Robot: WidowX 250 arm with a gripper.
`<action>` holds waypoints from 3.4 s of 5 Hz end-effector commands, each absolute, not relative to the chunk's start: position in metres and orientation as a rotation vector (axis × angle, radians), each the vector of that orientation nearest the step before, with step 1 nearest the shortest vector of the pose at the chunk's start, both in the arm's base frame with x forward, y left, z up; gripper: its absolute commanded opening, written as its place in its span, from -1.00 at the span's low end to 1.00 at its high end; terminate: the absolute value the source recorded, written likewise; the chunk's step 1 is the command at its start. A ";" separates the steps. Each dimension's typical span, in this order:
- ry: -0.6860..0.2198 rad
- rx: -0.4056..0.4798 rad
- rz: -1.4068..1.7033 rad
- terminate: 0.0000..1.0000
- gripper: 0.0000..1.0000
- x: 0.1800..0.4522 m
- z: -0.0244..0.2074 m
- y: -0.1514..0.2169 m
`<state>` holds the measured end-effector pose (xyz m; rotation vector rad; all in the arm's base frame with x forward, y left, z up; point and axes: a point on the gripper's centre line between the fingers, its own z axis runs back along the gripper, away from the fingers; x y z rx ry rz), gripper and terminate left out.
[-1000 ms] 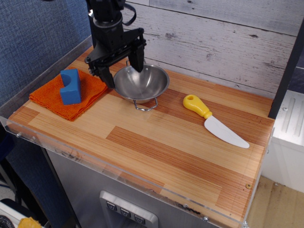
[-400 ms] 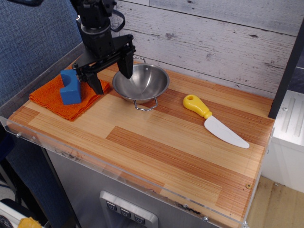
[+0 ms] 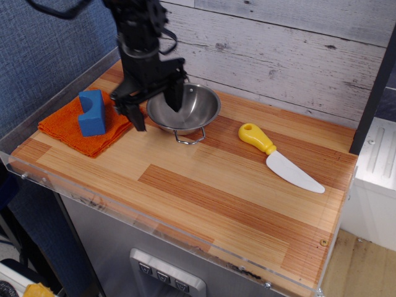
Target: Put the pot in the bottom right hand corner.
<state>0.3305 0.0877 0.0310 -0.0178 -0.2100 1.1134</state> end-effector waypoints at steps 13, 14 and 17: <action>-0.251 -0.171 0.721 -1.00 -1.00 0.223 0.101 -0.024; -0.226 -0.154 0.694 -1.00 -1.00 0.218 0.086 -0.037; -0.194 -0.064 0.712 -1.00 -1.00 0.237 0.036 -0.043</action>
